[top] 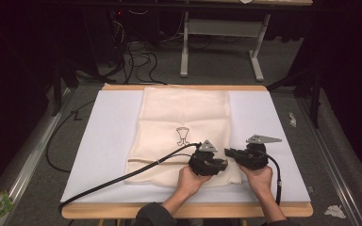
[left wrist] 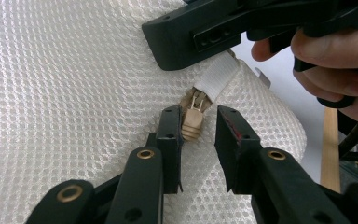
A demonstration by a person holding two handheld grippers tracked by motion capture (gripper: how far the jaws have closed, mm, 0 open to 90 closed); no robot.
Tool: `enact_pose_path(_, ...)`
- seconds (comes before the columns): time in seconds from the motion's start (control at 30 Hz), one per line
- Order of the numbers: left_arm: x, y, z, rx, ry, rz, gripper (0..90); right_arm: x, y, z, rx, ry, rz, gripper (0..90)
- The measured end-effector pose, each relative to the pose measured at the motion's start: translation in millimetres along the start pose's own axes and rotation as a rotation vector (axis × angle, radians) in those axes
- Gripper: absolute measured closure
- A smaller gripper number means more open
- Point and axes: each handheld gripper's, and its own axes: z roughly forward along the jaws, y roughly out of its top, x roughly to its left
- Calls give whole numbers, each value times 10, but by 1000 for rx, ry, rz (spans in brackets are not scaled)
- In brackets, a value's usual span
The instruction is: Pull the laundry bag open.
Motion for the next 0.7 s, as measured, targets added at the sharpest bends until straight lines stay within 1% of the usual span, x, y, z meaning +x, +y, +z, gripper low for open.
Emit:
enact_pose_path(0.23, 9, 1, -5, -2, -16, -13, 729, 6, -4, 12, -3, 2, 0, 884)
enact_pose_path(0.3, 13, -2, 6, 1, -8, -18, 761, 4, -4, 10, -1, 3, -1, 884)
enact_pose_path(0.33, 14, -6, 11, 4, -5, -18, 804, 2, -5, 8, -2, 3, -1, 884)
enact_pose_path(0.43, 9, -34, 40, 22, -2, -25, 808, 6, -13, 20, 2, 3, 2, 883)
enact_pose_path(0.63, 11, -31, 48, 16, -3, -31, 798, 10, -15, 24, -2, 4, 2, 884)
enact_pose_path(0.7, 9, -31, 51, 19, 2, -30, 810, 9, -15, 24, -1, 4, 1, 884)
